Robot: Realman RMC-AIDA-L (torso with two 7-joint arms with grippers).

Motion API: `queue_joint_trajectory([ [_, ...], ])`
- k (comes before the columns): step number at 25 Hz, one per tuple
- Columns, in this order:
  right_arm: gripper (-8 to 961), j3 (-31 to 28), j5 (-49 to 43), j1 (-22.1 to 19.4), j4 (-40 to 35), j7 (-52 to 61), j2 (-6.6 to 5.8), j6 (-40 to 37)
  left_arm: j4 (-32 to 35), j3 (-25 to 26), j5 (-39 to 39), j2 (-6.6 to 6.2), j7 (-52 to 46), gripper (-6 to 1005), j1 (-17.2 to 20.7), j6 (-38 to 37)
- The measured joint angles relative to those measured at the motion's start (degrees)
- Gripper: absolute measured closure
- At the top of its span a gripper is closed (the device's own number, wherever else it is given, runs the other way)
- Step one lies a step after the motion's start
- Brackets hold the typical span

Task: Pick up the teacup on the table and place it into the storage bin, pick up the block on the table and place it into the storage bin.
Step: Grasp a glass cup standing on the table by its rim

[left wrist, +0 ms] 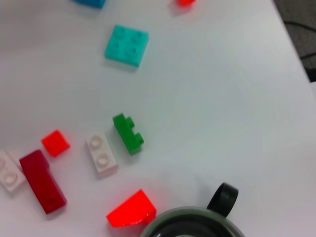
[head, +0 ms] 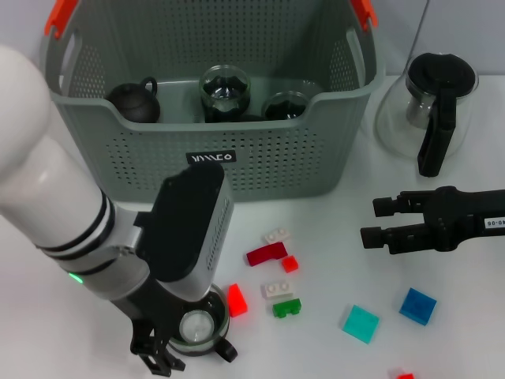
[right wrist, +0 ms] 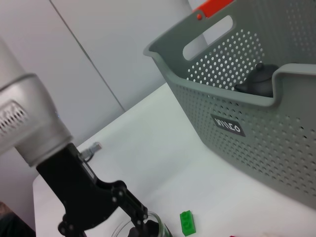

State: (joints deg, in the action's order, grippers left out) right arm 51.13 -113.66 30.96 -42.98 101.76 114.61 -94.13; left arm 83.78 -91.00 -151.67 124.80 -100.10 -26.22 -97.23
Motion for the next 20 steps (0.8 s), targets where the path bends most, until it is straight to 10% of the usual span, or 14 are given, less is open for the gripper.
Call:
queue_joint_trajectory([
  [20,62,0.02,-0.05,-0.02,0.0,0.21,0.08,0.59,-5.04,-1.35,-0.56,0.0,-0.33,385,0.17,3.98],
])
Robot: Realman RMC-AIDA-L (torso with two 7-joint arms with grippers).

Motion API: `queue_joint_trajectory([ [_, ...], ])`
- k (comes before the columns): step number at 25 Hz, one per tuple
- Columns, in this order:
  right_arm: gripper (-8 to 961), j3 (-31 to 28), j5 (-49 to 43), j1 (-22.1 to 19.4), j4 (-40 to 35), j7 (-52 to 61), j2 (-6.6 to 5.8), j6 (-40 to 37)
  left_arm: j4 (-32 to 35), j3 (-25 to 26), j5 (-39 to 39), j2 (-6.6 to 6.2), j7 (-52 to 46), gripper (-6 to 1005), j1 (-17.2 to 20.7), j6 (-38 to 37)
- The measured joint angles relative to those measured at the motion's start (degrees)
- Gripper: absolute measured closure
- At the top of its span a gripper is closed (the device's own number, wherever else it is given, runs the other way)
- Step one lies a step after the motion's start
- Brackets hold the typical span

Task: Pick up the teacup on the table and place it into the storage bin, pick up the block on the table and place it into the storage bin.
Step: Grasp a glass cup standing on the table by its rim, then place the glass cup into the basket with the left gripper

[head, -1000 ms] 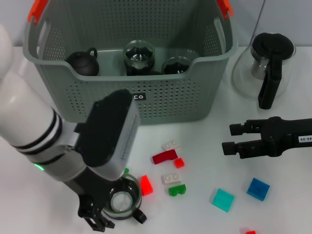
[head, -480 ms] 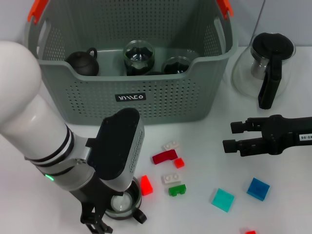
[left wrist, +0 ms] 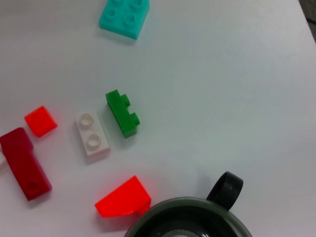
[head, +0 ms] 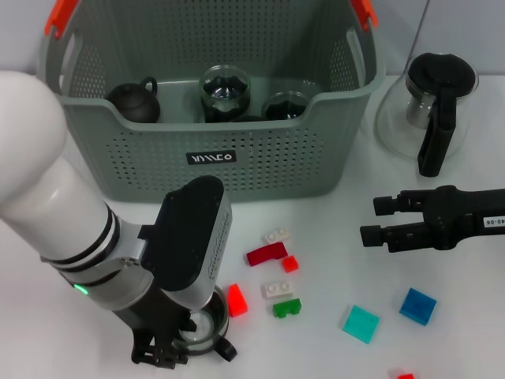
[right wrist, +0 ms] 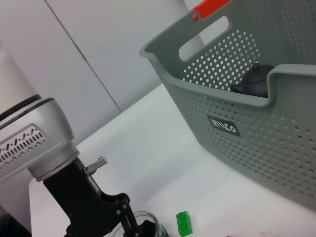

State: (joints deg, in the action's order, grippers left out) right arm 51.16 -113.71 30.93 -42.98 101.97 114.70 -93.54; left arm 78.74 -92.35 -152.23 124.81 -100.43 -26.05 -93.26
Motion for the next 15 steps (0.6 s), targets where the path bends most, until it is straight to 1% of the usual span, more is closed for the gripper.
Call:
queue_joint_trajectory([
  [4,62,0.0,-0.02,0.0,0.0,-0.12,0.0,0.15,0.02,0.01,0.42,0.0,-0.15,472,0.18,-0.03],
  [10,63,0.0,-0.02,-0.16,0.0,-0.16,-0.07,0.15,0.39,0.04,0.79,0.0,-0.4,706,0.36,-0.12],
  [13,63,0.0,-0.02,-0.25,0.0,-0.24,-0.08,0.15,1.61,1.13,2.45,0.0,-0.48,941,0.39,-1.71],
  [15,63,0.0,-0.02,-0.3,0.0,-0.39,-0.09,0.14,2.5,3.08,4.34,-0.01,-0.48,949,0.37,-3.61],
])
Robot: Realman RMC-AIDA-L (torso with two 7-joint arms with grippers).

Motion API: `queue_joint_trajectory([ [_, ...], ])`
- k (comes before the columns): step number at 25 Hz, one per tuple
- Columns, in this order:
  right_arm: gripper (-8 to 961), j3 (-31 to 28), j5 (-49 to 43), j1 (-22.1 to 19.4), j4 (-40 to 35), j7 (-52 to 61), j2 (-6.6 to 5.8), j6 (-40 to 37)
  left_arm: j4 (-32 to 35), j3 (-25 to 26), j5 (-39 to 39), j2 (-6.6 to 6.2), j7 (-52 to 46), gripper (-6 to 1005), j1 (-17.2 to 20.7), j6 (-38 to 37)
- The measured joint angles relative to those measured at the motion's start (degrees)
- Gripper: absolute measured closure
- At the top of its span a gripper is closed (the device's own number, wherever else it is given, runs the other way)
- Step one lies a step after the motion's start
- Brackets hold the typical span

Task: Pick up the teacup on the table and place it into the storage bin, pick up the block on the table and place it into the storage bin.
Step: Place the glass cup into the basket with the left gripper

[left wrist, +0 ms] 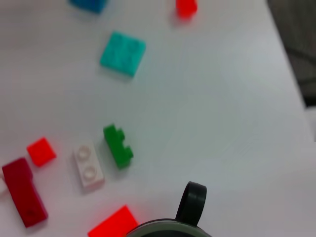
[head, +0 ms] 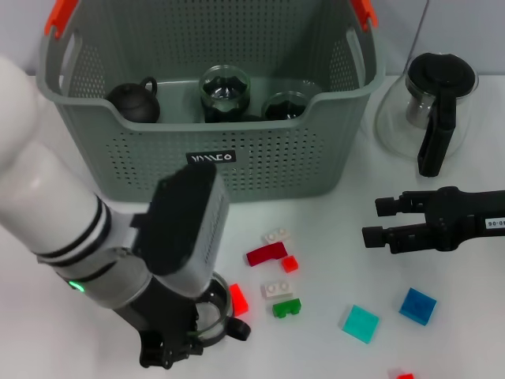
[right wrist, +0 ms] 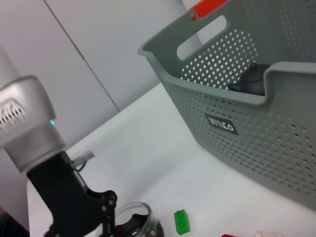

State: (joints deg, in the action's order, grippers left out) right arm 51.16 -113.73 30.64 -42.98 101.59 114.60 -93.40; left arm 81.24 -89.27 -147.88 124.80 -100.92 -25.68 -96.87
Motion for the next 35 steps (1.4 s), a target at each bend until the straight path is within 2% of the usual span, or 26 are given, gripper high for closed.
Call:
queue_joint_trajectory([
  [2,63,0.0,0.0,-0.04,0.0,-0.11,-0.02,-0.01,0.47,3.3,3.13,-0.16,0.0,957,-0.4,-2.79],
  [5,63,0.0,0.01,-0.07,0.0,-0.16,-0.12,-0.04,0.19,12.23,11.16,-0.36,-0.51,960,-2.95,-11.46],
  [7,63,-0.01,0.01,-0.07,0.0,-0.16,-0.18,-0.17,-1.2,23.35,19.26,-0.61,-2.41,959,-6.91,-18.5],
  [10,63,0.18,0.01,-0.03,0.13,-0.16,-0.21,-0.19,-3.32,34.17,28.68,-1.59,-6.9,957,-11.64,-20.26],
  [11,63,0.29,0.01,0.04,0.31,-0.16,-0.22,-0.19,-4.16,37.73,30.55,-2.21,-9.22,957,-13.77,-17.94],
  [13,63,0.43,0.0,0.29,0.83,-0.17,-0.32,-0.18,-5.45,40.84,30.61,-3.14,-12.12,956,-16.58,-11.95],
  [14,63,0.47,0.01,0.39,0.99,-0.17,-0.38,-0.25,-6.9,41.05,29.57,-4.08,-13.47,955,-18.19,-6.9],
  [15,63,0.48,-0.01,0.46,1.12,-0.16,-0.45,-0.27,-8.14,40.85,28.74,-4.88,-14.5,955,-19.35,-2.79],
  [16,63,0.51,0.01,0.52,1.12,-0.17,-0.45,-0.32,-10.8,39.45,26.87,-6.22,-16.04,954,-21.13,3.15],
  [17,63,0.52,-0.01,0.59,1.13,-0.17,-0.47,-0.37,-14.69,37.81,24.43,-7.62,-18.01,954,-23.3,10.06],
  [19,63,0.53,-0.22,0.83,1.15,-0.16,-0.49,-0.37,-21.89,35.36,20.7,-9.57,-20.75,953,-27.05,19.22],
  [20,63,0.53,-0.42,0.97,1.17,-0.14,-0.49,-0.36,-27.02,34.49,18.4,-10.44,-21.83,952,-29.39,24.83],
  [22,63,0.55,-0.91,1.32,1.21,0.05,-0.42,-0.33,-34.03,33.93,15.58,-11.27,-22.6,951,-32.78,32.2],
  [24,63,0.57,-1.41,1.66,1.23,0.29,-0.35,-0.31,-40.79,33.78,12.24,-11.35,-22.72,950,-36.03,39.64],
  [26,63,0.59,-1.66,1.88,1.23,0.47,-0.28,-0.31,-44.7,33.65,9.08,-10.55,-22.74,949,-37.97,44.97],
  [32,62,0.62,-1.68,2.06,1.63,0.51,-0.19,-0.05,-48.98,32.89,-0.63,-6.71,-23.3,946,-39.31,55.76],
  [35,63,0.62,-1.67,2.11,2.08,0.41,-0.21,-0.03,-50.13,32.83,-3.66,-5.48,-23.38,944,-39.38,58.25],
])
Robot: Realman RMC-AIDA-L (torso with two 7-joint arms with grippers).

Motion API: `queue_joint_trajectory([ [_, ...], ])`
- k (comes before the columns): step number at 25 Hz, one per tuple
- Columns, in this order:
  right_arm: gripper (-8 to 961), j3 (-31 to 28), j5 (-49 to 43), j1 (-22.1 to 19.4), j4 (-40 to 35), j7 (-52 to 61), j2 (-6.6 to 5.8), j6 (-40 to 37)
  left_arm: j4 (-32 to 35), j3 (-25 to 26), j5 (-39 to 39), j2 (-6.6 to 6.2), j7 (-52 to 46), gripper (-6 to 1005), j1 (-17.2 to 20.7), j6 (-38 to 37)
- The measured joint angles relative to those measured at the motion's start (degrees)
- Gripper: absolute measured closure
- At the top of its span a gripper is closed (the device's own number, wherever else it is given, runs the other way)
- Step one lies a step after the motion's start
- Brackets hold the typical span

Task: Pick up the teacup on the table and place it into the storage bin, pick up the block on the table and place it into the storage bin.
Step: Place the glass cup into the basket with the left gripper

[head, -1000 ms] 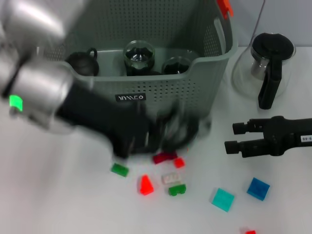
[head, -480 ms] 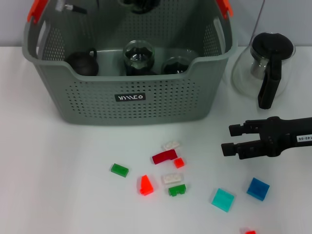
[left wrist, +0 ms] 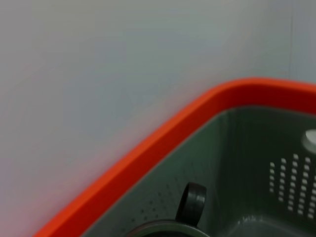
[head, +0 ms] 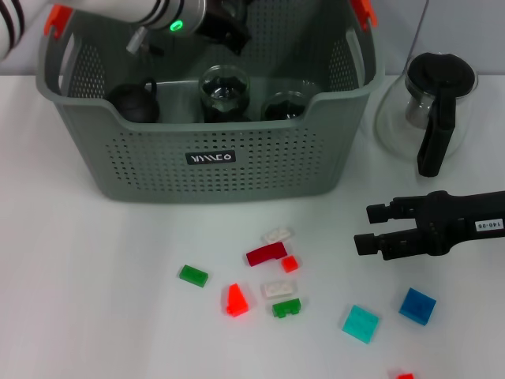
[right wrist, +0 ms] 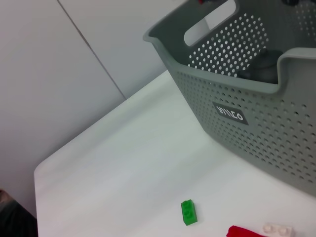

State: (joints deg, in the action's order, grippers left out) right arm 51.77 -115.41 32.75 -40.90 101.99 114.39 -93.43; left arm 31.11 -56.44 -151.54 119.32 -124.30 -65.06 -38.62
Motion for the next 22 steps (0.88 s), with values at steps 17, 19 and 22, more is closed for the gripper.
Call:
queue_joint_trajectory([
  [17,62,0.0,-0.7,0.31,0.2,-0.4,0.04,0.0,-4.39,0.02,-7.76,2.89,-0.06,935,0.79,6.57],
  [19,62,0.0,-0.7,0.3,0.2,-0.41,0.04,0.0,-4.4,0.02,-8.45,3.25,-0.07,934,1.04,7.12],
  [22,62,0.0,-0.72,0.3,0.21,-0.4,0.04,0.0,-4.51,0.02,-8.93,3.45,-0.06,933,1.16,7.63],
])
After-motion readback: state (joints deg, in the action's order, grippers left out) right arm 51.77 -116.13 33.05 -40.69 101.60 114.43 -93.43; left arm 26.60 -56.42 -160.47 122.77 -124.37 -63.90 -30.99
